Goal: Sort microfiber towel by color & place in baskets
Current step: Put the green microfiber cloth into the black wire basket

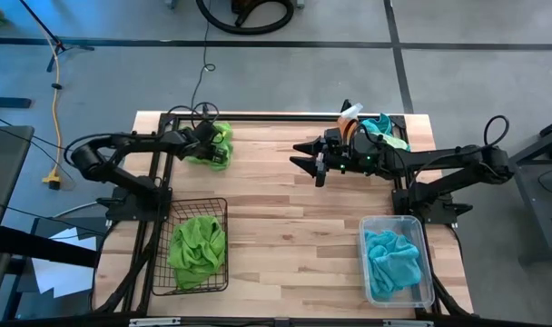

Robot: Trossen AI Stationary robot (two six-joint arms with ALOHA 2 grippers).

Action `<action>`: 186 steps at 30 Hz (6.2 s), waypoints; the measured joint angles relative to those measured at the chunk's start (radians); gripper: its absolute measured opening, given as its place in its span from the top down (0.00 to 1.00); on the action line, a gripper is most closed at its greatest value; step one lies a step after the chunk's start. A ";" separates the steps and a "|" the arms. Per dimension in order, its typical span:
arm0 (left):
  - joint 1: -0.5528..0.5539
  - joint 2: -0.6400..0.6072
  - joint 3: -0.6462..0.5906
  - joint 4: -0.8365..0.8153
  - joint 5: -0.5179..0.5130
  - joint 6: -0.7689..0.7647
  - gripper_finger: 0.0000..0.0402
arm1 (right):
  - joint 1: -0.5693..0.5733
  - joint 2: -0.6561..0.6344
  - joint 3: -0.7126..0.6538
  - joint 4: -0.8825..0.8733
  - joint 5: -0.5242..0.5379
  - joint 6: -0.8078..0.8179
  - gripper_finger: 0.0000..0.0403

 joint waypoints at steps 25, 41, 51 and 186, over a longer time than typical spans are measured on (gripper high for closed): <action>-0.192 -0.681 0.052 0.005 0.157 0.124 1.00 | 0.000 -0.001 0.002 0.051 -0.091 -0.053 0.39; -0.555 -0.657 0.315 0.006 0.029 0.310 1.00 | 0.001 -0.001 0.003 0.203 -0.106 -0.129 0.39; -0.658 -0.559 0.393 0.000 -0.023 0.395 1.00 | 0.023 0.004 0.088 0.040 -0.133 -0.320 0.39; -1.431 -0.644 0.283 -0.527 0.159 -0.806 0.39 | -0.053 0.043 0.267 -0.443 -0.050 -0.446 0.39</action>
